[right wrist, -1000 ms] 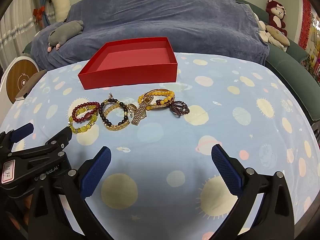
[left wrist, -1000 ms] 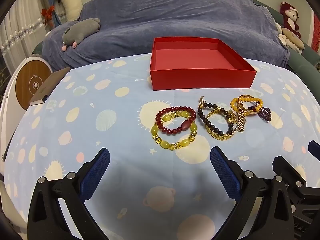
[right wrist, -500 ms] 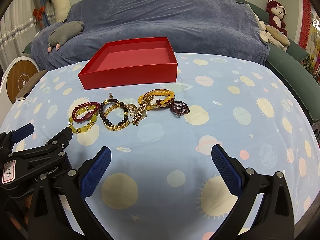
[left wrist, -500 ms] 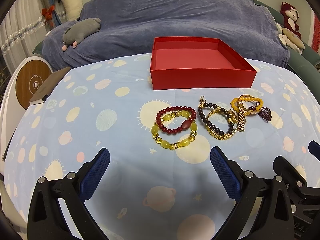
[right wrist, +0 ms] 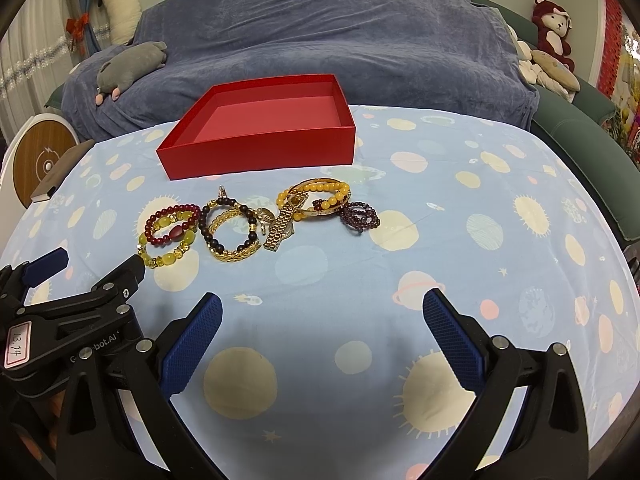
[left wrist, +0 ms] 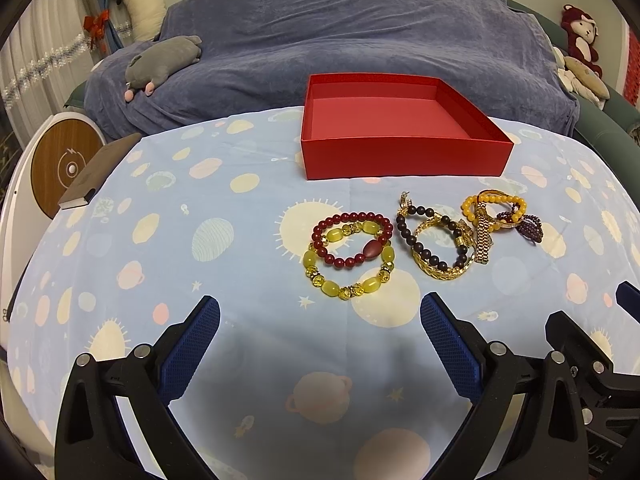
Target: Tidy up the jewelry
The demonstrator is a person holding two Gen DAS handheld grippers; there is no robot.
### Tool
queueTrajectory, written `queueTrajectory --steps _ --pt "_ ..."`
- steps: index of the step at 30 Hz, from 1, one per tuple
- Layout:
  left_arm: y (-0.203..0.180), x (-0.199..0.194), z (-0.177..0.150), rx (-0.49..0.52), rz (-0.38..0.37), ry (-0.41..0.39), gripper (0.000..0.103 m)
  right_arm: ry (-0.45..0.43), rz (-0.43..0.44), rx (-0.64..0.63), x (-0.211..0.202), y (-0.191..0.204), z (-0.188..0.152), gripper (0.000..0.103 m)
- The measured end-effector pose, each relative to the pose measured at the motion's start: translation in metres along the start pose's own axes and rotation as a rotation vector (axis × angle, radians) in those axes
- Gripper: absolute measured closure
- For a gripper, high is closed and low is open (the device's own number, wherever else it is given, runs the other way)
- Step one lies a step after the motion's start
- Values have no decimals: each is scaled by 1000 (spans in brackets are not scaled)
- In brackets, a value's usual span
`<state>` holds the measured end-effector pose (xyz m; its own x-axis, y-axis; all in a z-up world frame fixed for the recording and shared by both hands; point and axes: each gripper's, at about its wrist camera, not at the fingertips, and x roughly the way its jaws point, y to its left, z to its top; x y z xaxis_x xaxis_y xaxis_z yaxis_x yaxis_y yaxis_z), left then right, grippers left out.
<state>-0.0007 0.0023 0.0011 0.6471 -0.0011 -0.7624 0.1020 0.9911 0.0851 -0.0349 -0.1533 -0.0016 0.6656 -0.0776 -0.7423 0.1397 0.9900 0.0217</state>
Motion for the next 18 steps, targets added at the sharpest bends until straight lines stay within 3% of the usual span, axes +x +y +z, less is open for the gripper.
queueTrajectory --steps 18 --pt "-1 3 -3 -4 -1 1 7 -2 1 0 0 0 0 7"
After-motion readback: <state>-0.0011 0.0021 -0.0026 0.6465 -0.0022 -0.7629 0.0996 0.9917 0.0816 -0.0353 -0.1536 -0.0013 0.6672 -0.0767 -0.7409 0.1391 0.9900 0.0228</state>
